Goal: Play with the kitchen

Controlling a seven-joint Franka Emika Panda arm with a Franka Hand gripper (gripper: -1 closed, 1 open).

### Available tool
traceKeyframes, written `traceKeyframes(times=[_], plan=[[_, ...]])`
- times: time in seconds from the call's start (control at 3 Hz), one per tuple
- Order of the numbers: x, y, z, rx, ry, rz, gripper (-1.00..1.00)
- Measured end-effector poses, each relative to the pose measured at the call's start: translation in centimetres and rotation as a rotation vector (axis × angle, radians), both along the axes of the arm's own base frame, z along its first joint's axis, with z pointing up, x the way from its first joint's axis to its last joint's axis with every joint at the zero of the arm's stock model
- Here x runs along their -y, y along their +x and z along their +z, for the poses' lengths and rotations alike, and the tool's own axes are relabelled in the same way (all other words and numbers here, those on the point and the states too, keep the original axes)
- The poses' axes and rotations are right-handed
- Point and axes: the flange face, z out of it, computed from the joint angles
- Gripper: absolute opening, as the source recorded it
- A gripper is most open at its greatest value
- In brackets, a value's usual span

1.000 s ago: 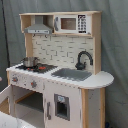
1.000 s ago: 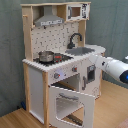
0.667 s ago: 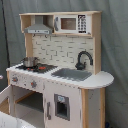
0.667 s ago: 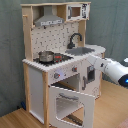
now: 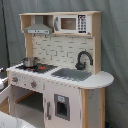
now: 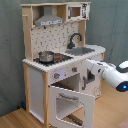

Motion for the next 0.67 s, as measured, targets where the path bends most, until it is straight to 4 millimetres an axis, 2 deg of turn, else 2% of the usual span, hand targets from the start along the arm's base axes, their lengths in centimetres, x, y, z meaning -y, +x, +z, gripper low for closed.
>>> traceKeyframes(times=[0.67], plan=[[1.6, 2.2, -2.9, 0.009, -0.070, 0.094, 1.00]])
